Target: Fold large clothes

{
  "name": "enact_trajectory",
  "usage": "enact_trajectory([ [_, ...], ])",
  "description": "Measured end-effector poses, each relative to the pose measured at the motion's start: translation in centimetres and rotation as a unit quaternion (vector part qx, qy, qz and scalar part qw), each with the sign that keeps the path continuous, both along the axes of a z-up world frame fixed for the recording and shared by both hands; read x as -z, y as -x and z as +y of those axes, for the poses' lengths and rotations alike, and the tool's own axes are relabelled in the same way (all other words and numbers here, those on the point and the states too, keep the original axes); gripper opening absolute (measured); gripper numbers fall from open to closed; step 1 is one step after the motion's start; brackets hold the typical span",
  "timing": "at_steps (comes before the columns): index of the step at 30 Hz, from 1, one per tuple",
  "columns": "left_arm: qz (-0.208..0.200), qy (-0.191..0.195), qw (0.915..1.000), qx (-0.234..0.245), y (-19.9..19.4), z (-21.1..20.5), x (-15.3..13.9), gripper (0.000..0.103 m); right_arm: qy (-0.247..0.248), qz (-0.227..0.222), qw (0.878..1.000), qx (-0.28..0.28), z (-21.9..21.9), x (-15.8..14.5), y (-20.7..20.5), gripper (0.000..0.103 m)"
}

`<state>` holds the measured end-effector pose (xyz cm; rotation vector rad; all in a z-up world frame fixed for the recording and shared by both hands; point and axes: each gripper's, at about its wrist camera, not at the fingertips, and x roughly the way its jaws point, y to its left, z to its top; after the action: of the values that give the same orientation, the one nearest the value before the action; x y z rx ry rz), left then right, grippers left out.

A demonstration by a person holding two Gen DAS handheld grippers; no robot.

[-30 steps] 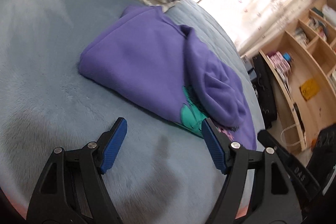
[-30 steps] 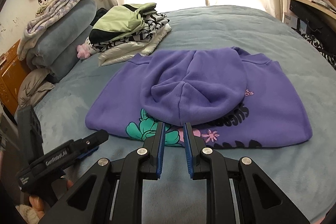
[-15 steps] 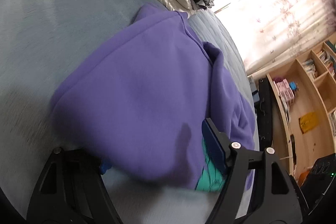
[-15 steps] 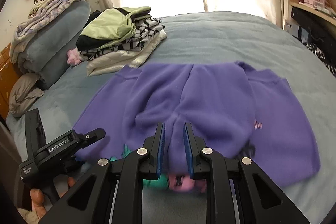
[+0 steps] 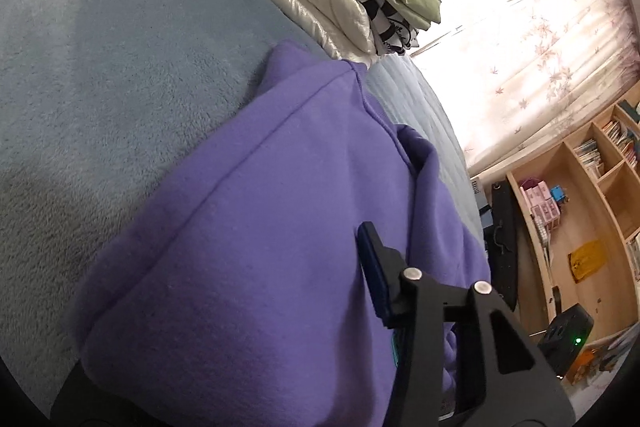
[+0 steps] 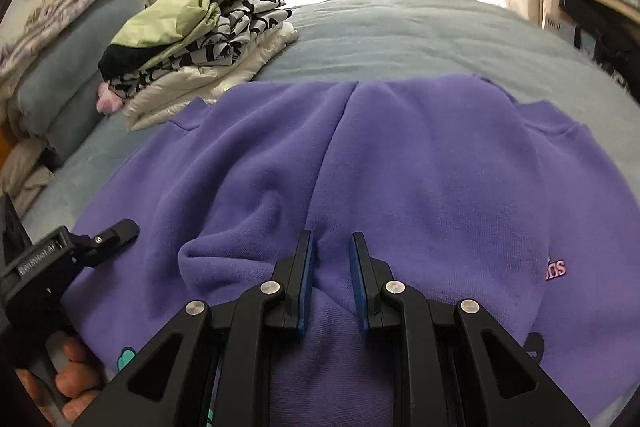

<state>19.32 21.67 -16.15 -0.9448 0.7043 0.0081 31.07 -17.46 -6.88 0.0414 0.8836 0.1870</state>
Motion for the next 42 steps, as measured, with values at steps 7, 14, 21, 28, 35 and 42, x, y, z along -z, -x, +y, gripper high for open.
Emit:
enact_trajectory([
  [7,-0.02,-0.002,0.9996,0.019,0.3,-0.2,-0.5,0.021,0.0,-0.004,1.0,0.001,0.1,0.4,-1.2,0.018],
  [14,-0.066,-0.122,0.9894,0.043,1.1,-3.3,-6.0,0.016,0.008,0.006,1.0,-0.001,0.2,-0.1,1.0,0.018],
  [21,-0.112,-0.245,0.9594,0.084,1.4,-9.3,-11.9,0.015,-0.032,0.021,0.999,-0.007,-1.4,-0.5,1.2,0.018],
  [28,-0.141,-0.314,0.9297,0.131,1.3,-15.6,-15.9,0.015,-0.118,0.044,0.992,-0.009,-4.7,-0.4,1.8,0.018],
  [35,-0.162,-0.373,0.8962,0.178,1.2,-23.9,-18.3,0.015,-0.231,0.088,0.968,-0.033,-10.0,-0.3,2.7,0.018],
  [42,-0.169,-0.41,0.8683,0.223,2.1,-32.3,-19.0,0.015,-0.274,0.039,0.958,0.071,-21.4,-3.1,4.5,0.022],
])
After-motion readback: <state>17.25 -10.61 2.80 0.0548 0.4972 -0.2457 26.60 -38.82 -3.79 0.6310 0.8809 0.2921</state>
